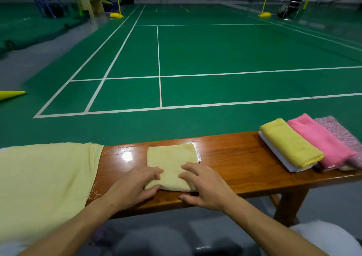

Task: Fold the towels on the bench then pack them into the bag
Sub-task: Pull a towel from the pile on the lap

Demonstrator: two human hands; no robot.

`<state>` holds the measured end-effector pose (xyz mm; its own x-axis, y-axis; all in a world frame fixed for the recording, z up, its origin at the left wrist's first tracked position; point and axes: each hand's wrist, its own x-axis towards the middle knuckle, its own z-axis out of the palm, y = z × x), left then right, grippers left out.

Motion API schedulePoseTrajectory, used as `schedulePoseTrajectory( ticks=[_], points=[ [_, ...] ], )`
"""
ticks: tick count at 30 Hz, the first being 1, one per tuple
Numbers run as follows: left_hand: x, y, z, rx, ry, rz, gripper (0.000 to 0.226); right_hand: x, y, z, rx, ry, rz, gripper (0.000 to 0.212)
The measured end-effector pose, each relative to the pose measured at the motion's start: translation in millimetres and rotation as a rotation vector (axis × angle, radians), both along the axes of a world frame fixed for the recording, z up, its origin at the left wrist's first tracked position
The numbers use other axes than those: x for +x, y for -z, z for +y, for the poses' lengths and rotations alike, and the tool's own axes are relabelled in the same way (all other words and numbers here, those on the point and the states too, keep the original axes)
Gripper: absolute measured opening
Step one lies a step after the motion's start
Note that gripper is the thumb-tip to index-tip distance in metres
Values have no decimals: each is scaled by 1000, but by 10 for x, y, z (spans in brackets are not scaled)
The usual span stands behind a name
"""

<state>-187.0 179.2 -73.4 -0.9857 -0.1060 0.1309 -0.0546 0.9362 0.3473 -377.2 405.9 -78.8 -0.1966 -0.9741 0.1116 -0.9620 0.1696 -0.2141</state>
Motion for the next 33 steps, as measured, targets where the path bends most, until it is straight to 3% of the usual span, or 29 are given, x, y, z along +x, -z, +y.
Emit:
schedulePoseTrajectory(
  ticks=[8,14,17,23,26,30,33],
  points=[
    [13,-191,-23,307,-103,7,21,-69,-57,19,-126,8,-107,37],
    [-2,-249,-78,459,-159,76,13,-81,-58,-4,-272,146,-542,21],
    [-66,-229,-122,503,-243,104,10,-129,-92,-89,-341,224,-690,20],
    [-201,-49,-259,522,-486,129,11,-179,-38,-393,-405,336,-795,27],
    [-239,3,-289,436,-589,115,13,-185,-26,-512,-356,439,-704,36],
    [-221,-95,-225,44,-644,115,19,-148,-12,-572,-273,526,-218,41],
    [-200,-163,-40,-166,-521,243,25,-161,-26,-596,-345,413,-51,40]
  ],
)
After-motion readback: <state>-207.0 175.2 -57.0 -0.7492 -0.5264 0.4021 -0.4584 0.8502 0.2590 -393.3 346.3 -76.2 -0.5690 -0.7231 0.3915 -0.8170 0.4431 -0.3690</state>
